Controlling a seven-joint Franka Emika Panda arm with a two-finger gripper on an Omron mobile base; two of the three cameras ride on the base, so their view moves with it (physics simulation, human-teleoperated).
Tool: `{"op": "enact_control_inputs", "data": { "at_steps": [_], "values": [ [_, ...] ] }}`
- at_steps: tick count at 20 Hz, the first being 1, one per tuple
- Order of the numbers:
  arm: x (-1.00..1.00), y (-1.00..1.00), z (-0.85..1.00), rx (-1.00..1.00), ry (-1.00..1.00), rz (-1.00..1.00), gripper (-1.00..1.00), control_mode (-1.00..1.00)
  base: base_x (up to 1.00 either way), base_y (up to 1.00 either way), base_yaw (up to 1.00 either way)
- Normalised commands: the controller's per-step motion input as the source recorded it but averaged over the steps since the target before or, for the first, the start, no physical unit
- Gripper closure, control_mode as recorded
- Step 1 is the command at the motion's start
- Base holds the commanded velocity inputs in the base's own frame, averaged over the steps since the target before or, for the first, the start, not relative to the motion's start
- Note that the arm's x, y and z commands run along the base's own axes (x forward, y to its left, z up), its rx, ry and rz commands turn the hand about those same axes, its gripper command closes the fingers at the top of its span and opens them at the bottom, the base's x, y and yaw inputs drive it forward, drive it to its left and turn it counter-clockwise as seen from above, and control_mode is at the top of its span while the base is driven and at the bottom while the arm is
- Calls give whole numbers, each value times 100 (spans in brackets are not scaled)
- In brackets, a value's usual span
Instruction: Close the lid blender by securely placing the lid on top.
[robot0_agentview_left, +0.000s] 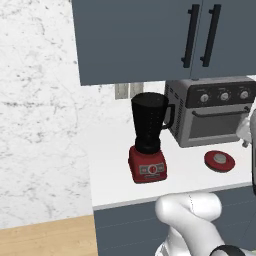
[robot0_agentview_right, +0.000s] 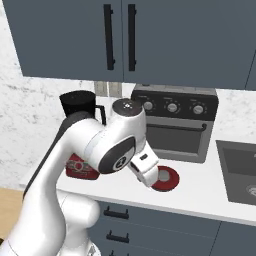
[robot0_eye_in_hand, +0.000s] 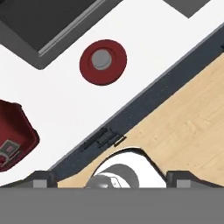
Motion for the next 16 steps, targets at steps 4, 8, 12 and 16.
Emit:
{"op": "enact_control_inputs", "data": {
  "at_steps": [4, 8, 12, 16],
  "values": [
    [60, -36, -16, 0, 12, -2, -100, -100, 0, 0, 0],
    [45, -32, -22, 0, 6, 0, -100, -100, 0, 0, 0],
    [26, -28, -52, 0, 6, 0, -100, -100, 0, 0, 0],
    [19, -19, -69, 0, 7, 0, -100, -100, 0, 0, 0]
  ]
}}
